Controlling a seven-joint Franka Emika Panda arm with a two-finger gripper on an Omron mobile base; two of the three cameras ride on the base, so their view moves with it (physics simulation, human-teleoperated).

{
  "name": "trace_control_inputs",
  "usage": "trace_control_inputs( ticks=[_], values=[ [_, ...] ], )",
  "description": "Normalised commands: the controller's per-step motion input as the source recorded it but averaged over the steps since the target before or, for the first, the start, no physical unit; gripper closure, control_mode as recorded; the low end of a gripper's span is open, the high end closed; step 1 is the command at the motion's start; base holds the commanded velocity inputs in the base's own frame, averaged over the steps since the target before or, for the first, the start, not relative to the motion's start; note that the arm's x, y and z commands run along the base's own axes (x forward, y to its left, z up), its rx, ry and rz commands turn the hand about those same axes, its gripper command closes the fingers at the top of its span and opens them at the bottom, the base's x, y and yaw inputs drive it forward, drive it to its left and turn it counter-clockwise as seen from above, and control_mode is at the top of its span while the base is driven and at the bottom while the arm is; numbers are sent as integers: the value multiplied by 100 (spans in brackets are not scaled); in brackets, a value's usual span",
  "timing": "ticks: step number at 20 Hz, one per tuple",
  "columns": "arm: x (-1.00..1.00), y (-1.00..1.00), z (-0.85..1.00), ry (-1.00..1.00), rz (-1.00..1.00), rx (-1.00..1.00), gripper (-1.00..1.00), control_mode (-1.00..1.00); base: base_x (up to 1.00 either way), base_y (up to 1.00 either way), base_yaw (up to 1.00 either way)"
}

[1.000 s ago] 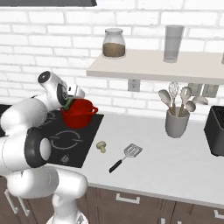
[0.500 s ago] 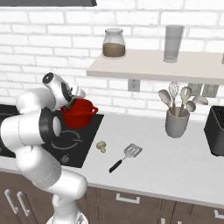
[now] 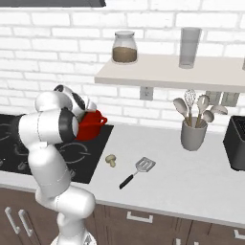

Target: Put the mushroom and cucumber in the pot. Retrieve the spatula and lightly stir the vegetables in the pot.

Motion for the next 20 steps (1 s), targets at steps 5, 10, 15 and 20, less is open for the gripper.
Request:
trace_control_inputs(
  ticks=[5,10,15,20],
  values=[
    [24,0,-38,1,-6,0,100,-100,0,0,0],
    [13,2,-23,0,-7,0,-100,-100,0,0,0],
    [6,0,-1,0,-5,0,-100,-100,0,0,0],
    [0,0,53,0,0,7,-100,-100,0,0,0]
  ],
)
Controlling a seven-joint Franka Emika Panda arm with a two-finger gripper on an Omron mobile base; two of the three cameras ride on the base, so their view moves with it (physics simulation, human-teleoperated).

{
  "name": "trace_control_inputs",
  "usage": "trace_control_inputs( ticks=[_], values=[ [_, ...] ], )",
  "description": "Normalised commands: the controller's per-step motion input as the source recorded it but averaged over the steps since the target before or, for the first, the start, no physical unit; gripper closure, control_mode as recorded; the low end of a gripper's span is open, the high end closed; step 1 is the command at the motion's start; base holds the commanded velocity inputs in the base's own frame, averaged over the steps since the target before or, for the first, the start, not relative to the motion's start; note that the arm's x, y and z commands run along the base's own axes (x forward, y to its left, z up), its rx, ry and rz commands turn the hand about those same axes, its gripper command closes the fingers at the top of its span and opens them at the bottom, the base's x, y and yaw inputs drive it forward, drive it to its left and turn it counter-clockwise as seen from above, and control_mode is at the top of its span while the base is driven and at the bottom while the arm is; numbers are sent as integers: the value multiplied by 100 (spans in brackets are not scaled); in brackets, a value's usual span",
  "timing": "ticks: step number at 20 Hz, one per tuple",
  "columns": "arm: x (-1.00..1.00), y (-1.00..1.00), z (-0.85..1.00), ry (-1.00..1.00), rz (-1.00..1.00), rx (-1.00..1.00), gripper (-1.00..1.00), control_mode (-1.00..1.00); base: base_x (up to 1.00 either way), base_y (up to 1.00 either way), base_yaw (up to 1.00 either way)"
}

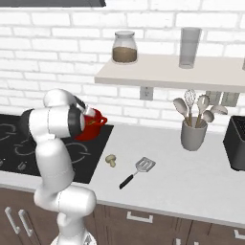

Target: Put the mushroom and cucumber in the pot. Retrieve the spatula and lightly stir the vegetables in the pot.

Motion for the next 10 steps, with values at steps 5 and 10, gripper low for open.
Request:
trace_control_inputs(
  ticks=[5,10],
  values=[
    [-6,0,93,1,0,18,-100,-100,0,0,0],
    [-62,-16,99,1,0,22,-100,-100,0,0,0]
  ],
)
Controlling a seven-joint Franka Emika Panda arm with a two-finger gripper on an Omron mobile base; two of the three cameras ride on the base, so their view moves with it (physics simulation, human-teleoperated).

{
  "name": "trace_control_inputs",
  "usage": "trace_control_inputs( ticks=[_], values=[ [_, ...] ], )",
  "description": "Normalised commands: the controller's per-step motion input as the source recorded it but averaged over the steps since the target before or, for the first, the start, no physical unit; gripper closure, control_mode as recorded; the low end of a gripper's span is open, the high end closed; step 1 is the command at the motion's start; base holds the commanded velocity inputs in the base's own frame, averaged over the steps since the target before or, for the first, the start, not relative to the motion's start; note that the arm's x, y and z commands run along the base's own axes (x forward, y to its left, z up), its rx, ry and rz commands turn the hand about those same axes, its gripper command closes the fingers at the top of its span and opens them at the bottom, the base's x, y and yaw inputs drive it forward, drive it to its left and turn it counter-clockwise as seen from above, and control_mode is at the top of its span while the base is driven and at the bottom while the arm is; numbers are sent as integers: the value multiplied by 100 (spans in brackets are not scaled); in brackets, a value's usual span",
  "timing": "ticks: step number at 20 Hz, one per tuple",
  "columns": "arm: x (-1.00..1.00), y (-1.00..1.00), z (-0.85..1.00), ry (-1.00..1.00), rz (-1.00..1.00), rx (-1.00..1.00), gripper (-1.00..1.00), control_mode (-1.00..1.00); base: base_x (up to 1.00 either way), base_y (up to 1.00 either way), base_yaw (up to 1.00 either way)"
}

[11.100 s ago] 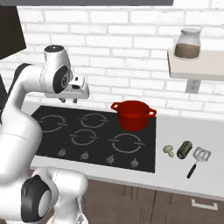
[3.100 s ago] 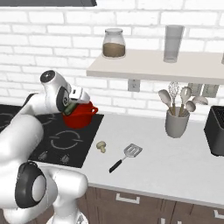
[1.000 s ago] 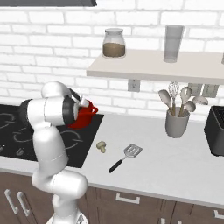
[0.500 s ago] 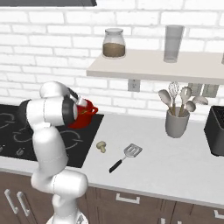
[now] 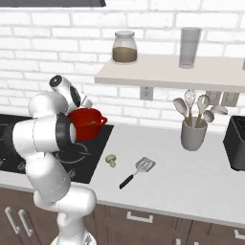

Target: Put the mushroom and cucumber in the pot. Retrieve the spatula and lightly stir the vegetables in the pot.

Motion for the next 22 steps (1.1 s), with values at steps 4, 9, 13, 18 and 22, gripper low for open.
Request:
trace_control_inputs(
  ticks=[4,9,13,18,22],
  values=[
    [-99,-58,49,17,-4,20,-100,-100,0,0,0],
    [-100,-89,22,19,-10,18,-100,-100,0,0,0],
    [-100,-95,1,20,-8,9,-100,-100,0,0,0],
    [-90,-87,-3,23,-3,1,-100,-100,0,0,0],
    [-29,-52,-56,29,3,-2,-100,-100,0,0,0]
  ],
)
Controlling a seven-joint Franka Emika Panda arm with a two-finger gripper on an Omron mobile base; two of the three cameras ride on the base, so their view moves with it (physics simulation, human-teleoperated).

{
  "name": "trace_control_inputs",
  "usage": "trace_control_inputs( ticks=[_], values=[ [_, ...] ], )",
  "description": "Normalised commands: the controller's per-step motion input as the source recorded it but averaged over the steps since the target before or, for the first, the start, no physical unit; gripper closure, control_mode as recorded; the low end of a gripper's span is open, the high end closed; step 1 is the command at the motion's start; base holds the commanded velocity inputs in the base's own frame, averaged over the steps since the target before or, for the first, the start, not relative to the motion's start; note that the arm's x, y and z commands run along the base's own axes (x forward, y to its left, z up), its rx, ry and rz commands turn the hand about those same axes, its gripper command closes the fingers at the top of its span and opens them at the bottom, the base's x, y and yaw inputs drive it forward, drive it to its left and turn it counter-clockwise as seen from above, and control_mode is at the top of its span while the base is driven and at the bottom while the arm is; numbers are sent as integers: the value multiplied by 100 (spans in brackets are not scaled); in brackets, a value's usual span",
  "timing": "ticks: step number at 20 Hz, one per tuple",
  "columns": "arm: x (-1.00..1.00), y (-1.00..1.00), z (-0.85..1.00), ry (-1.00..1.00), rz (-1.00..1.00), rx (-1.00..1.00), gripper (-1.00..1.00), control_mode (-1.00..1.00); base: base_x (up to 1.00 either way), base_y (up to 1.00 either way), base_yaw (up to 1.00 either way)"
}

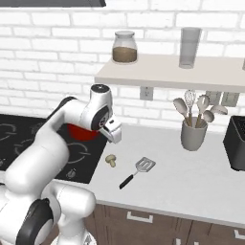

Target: Put the mushroom and cucumber in the pot. Retrieve the spatula and lightly stir the vegetables in the pot.

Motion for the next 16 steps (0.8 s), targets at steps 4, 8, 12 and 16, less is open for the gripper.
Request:
trace_control_inputs(
  ticks=[4,8,12,16],
  values=[
    [0,-12,-71,20,16,-1,-100,-100,0,0,0],
    [0,-1,-70,11,19,0,-100,-100,0,0,0],
    [0,0,-47,2,17,0,-100,-100,0,0,0],
    [0,0,-40,0,13,-3,-100,-100,0,0,0]
  ],
)
